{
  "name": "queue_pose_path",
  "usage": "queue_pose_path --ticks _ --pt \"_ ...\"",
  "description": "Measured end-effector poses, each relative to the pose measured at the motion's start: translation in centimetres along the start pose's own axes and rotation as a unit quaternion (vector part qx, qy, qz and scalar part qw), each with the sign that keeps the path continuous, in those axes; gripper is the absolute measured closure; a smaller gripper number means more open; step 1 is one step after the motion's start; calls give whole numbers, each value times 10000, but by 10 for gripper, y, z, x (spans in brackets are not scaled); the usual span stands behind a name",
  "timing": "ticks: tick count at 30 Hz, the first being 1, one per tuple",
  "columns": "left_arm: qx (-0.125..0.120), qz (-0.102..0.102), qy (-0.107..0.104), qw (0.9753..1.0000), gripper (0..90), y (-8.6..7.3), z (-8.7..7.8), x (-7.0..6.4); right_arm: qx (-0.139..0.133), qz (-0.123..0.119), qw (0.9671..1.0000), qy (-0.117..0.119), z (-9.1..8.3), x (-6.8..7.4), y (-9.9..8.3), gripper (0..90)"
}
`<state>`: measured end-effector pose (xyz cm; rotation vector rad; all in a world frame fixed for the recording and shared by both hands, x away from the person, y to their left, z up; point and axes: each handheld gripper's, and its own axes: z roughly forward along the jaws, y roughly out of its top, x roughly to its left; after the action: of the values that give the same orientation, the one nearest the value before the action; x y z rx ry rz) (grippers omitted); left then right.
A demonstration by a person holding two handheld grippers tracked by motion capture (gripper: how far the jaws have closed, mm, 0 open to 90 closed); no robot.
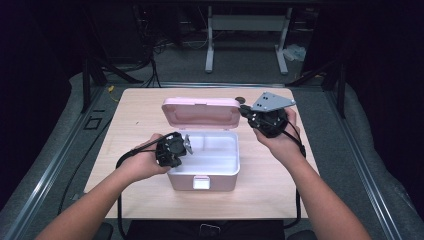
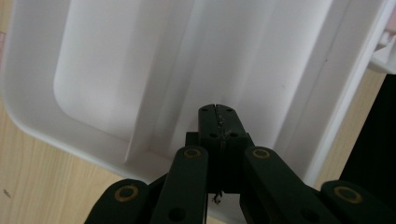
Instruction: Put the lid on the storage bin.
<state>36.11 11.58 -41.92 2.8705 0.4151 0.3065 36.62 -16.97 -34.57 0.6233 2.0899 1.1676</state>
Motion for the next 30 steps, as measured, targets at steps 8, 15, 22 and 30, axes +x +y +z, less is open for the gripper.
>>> queue_pose_path --ticks 8,15,22,30 --pt "-405 -349 -59 9986 900 -18 -25 6 -26 -14 10000 8 -4 6 -3 845" --pt "-1068 -1315 165 9854 900 -43 -52 25 -18 -67 10000 15 -8 10 -5 842" --pt "-1619 -2021 231 9656 900 -61 -70 60 -30 -51 10000 39 -9 11 -6 839" --pt "-2022 -2500 133 9468 900 -60 -81 92 -33 -34 10000 78 -10 11 -8 834"
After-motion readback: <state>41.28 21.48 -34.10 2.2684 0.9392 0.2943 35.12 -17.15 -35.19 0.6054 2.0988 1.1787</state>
